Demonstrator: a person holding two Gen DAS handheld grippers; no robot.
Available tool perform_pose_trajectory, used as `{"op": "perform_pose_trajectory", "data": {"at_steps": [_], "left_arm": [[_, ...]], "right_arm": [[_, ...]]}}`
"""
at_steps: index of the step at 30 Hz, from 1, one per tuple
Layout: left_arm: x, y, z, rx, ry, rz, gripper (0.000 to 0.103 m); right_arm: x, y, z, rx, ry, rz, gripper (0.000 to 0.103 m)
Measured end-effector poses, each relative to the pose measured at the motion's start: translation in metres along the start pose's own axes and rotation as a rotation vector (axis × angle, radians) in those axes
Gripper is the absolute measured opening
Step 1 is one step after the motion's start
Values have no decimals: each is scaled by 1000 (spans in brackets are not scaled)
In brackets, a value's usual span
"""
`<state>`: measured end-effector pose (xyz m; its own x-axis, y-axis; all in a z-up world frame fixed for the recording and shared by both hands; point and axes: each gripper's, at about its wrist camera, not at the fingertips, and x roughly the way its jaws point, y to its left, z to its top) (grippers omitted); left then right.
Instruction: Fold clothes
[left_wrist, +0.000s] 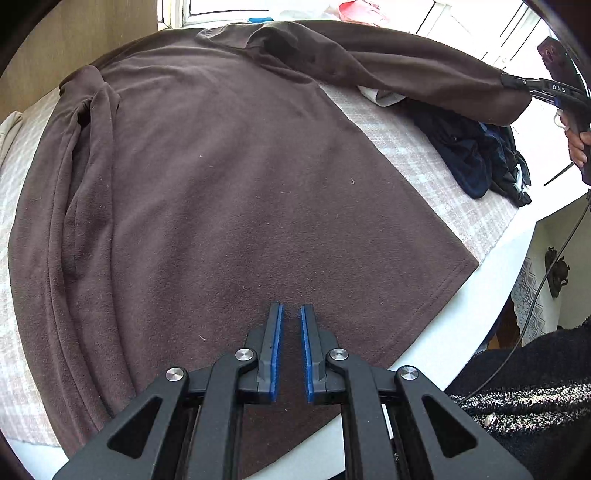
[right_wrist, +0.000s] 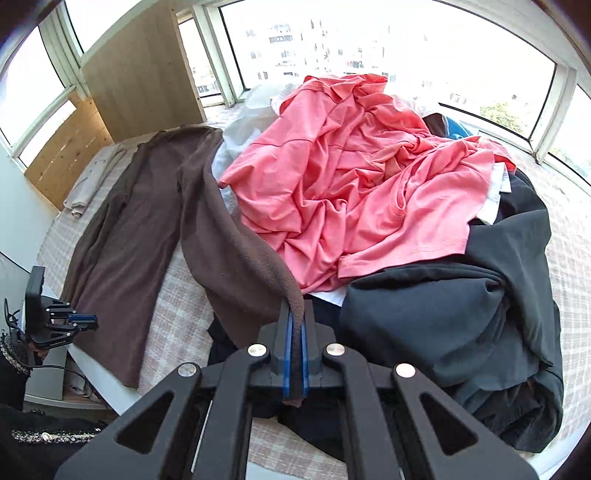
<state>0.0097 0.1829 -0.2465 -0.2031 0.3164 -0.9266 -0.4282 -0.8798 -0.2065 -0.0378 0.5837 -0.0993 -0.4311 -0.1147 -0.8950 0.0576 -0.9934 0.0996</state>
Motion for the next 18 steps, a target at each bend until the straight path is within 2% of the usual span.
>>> {"op": "perform_pose_trajectory", "data": {"at_steps": [3,5,7,9,10,12,13,15,18], "left_arm": [[1,-5,6,5,39,40,9],[-2,-7,10,-1,49,63,9],[-9,-11,17,-10,37,70,9],[-21,-18,31,-5,-2,69,9],[-28,-22,38,-1,-23,67,9],[-38,-34,59,20,-74,52,13],[-40,-42,70,35,-101,41,16],[-39,-56,92,64,-140,17,17],[-23,-70,136,87,-171,-14,17]], "right_arm": [[4,-39,7,128,-2,30,4],[-4,-47,14,133,4,59,6],[-24,-43,25,100,-5,26,17],[-47,-33,49,46,-72,14,21],[-57,-28,61,18,-104,14,23],[-64,-6,91,-64,-142,91,49],[-62,7,105,-110,-151,135,53],[-41,42,131,-214,-131,213,55],[21,98,159,-356,-43,257,55]]}}
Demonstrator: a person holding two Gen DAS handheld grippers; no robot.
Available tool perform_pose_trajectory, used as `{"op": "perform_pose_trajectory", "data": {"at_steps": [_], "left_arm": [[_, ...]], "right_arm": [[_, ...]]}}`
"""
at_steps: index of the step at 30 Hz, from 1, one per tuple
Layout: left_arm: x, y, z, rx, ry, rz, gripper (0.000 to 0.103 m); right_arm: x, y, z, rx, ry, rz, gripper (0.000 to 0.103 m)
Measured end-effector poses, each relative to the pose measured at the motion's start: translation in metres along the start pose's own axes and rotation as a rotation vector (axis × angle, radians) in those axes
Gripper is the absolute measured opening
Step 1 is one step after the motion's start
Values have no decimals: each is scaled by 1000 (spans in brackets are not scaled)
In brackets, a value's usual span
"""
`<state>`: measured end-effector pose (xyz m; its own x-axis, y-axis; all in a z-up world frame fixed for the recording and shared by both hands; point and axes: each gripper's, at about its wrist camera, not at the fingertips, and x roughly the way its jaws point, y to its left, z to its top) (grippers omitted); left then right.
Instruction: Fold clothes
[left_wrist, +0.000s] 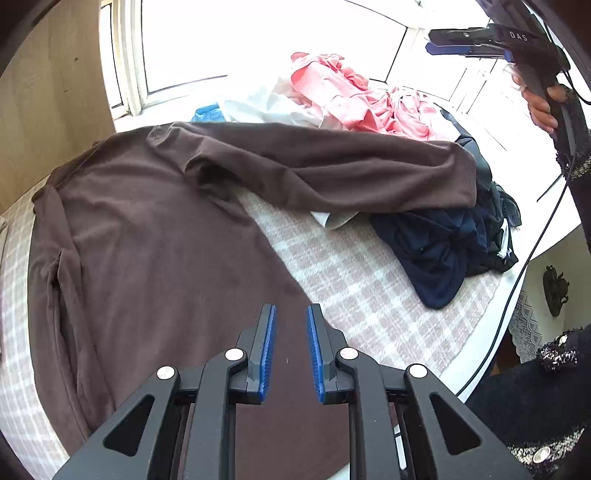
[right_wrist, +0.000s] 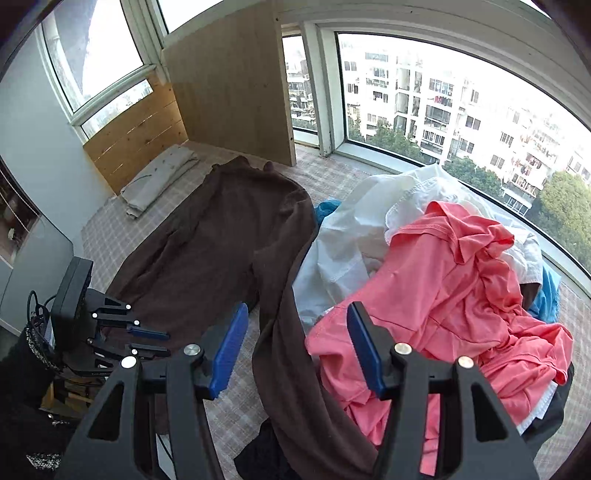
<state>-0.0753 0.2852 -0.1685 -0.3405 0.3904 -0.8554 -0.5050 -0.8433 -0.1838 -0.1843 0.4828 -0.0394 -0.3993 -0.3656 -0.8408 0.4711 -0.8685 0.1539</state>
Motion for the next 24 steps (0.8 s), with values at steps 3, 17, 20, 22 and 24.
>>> {"op": "perform_pose_trajectory", "data": {"at_steps": [3,17,20,22,24], "left_arm": [[22,13,27,-4,-5,43,17],[112,92,103,44,72,73,16],[135,89,106,99,129,78,16],[138,87,104,119,123,65,17],[136,88,103,118,122,50,17]], "right_arm": [[81,12,21,-76,140,-30,55],[115,-42,29,48,287,129,3],[89,-78,35,154,203,67,3],[93,-87,31,185,214,67,3],[97,-87,24,211,250,106,5]]}}
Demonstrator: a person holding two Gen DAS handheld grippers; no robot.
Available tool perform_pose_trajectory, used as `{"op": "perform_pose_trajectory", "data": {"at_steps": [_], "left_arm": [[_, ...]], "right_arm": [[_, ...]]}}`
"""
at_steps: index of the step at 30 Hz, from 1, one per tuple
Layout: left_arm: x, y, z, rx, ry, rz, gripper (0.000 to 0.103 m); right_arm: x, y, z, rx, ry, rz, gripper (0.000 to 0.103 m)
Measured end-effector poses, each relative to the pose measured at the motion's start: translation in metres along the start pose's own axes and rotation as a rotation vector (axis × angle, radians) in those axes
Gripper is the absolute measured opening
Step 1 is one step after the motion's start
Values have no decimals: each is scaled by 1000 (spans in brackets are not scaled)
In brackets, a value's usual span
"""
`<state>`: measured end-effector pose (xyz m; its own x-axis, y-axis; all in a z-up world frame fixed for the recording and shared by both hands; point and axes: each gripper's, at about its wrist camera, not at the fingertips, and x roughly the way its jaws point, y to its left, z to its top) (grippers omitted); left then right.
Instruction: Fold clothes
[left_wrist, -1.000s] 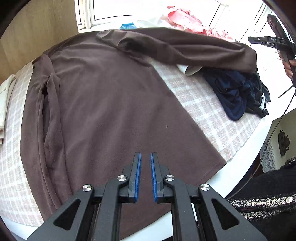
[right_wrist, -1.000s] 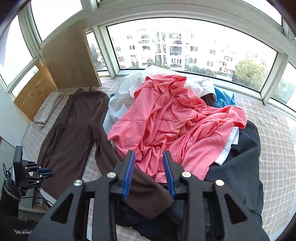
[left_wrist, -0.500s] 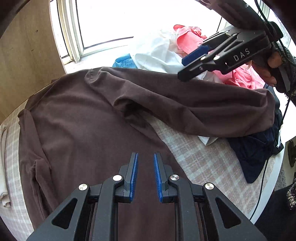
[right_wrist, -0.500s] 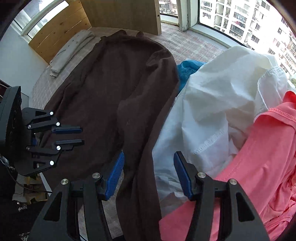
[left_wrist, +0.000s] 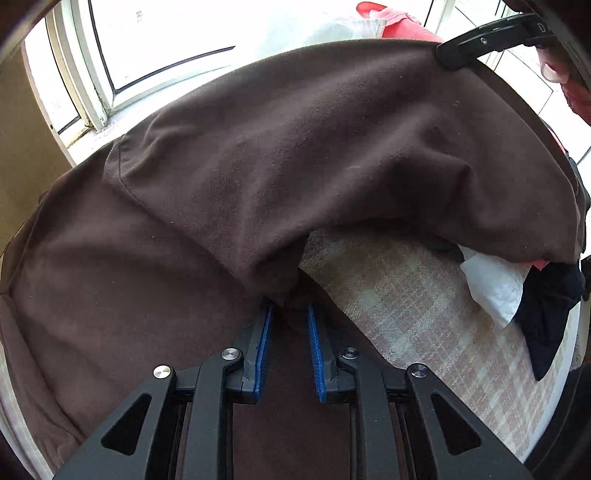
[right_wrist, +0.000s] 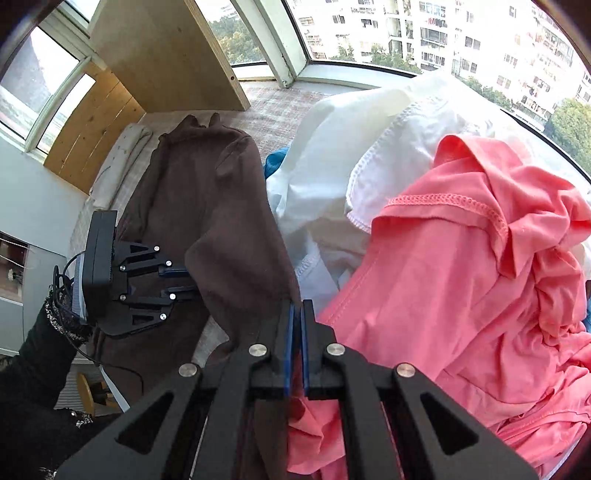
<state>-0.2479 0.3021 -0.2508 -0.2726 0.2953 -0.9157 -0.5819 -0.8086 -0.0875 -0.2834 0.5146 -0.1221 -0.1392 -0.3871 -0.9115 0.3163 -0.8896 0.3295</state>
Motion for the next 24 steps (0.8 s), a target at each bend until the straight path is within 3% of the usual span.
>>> {"op": "perform_pose_trajectory", "data": {"at_steps": [4,6,8,12,15,20,24], "left_arm": [[-14,3,-1,-2,-14,1,17],[-28,1,-2,11,-35,9,17],[-44,-5,-2,26,-66,13,17],[-73,-27,4,79,-117,-32,17],[-88,-51,23,144,-147,-80,17],[-82,-97,72,272,-130,-129,20],[-66,-112,96,220,-35,-199,24]], "right_arm": [[-21,1,-23,1,-23,21,20],[-47,-5,-47,14,-57,42,37],[-68,-9,-82,19,-83,38,45],[-90,-24,-153,57,-86,-19,46],[-87,-35,-189,91,-59,-39,46],[-70,-44,-207,85,-36,-93,46],[-60,-42,-210,42,-57,-122,46]]}}
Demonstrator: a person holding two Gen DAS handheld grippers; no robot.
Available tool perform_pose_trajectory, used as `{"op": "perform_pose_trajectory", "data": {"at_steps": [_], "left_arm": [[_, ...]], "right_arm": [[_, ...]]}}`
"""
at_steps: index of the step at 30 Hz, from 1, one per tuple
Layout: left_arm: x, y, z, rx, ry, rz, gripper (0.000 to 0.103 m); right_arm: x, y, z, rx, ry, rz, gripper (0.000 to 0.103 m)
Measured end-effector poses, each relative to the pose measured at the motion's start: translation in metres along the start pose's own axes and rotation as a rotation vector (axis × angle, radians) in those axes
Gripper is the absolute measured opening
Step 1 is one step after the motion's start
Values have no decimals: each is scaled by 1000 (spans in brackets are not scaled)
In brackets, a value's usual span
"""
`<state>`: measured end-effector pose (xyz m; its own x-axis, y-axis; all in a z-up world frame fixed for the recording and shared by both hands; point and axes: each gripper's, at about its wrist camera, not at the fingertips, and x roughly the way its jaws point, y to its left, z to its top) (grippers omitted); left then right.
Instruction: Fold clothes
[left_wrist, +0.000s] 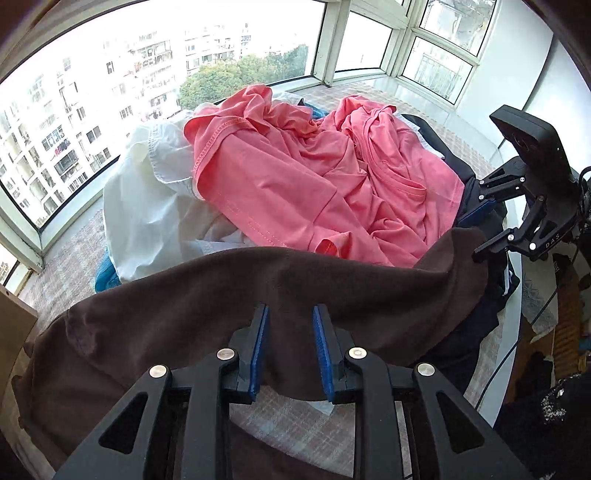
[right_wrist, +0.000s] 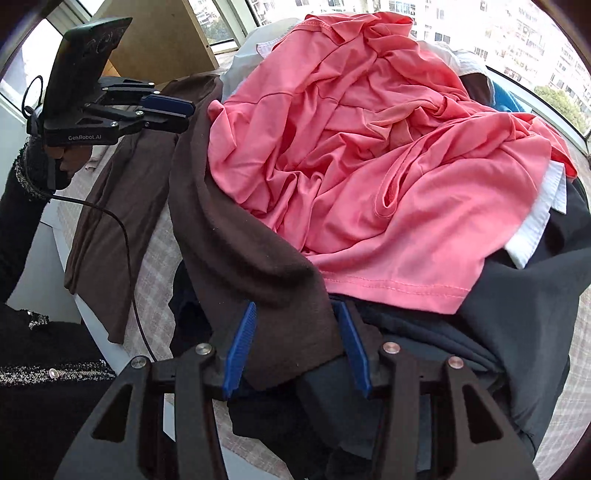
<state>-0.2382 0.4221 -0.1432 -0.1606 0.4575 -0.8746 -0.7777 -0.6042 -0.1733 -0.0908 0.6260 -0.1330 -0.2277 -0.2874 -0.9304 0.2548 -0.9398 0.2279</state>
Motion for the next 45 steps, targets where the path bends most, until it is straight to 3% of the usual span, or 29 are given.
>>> {"op": "perform_pose_trajectory", "data": {"at_steps": [2,3,4,5,6,9,13,16,18,20,24,25,26,27,28,30,33,35,36,37,38,41,45], "left_arm": [[3,-1,9,-25,13,-16,28],[2,-2,13,-34,14,-19,35],[3,-2,17,-44,15,-16,38],[4,-1,22,-53,18,-10,38],[8,-1,26,-50,30,-3,36],[23,-2,33,-20,78,30,1],[19,-1,32,-10,52,33,1],[-7,0,36,-10,-17,69,0],[-20,0,44,9,-76,117,0],[-13,10,55,-26,-98,122,0],[7,25,63,-66,-53,132,0],[1,23,60,-56,-63,112,2],[-7,18,55,-39,-75,93,7],[-15,13,50,-23,-83,85,17],[-21,6,44,-8,-84,92,27],[-35,-6,31,21,-88,106,28],[-45,-26,7,57,-79,120,28],[-47,-44,-12,72,-69,113,28],[-46,-56,-21,75,-67,96,28],[-44,-70,-29,83,-66,78,28],[-40,-86,-37,100,-67,64,28],[-24,-135,-52,155,-91,10,28],[0,-189,-52,198,-145,-61,29]], "right_arm": [[2,1,-1,-15,-20,2,46],[2,2,-2,-19,-29,5,39],[2,0,-2,-12,-35,19,29],[2,-1,-3,-3,-41,32,6],[-1,-3,-3,10,-51,34,6],[-13,-7,-4,44,-81,51,6],[-48,-4,-19,100,-134,154,6],[-73,-3,-32,190,-193,266,6],[-73,-13,-32,255,-208,220,7],[-57,-25,-28,289,-169,123,12],[-37,-46,-27,292,-101,52,23],[-37,-43,-27,268,-114,51,25],[-37,-40,-26,244,-128,51,35],[-37,-37,-26,220,-141,50,45],[-37,-34,-25,196,-155,50,48],[-35,-26,-20,132,-170,25,49],[-19,-19,-10,49,-124,-23,49],[-8,-23,-8,44,-73,5,49],[-4,-25,-6,48,-51,24,42],[-6,-29,-6,85,-44,65,30],[-8,-32,-5,122,-37,106,8],[-18,-41,-3,217,-30,220,7],[-30,-44,-2,321,-8,285,7]]}}
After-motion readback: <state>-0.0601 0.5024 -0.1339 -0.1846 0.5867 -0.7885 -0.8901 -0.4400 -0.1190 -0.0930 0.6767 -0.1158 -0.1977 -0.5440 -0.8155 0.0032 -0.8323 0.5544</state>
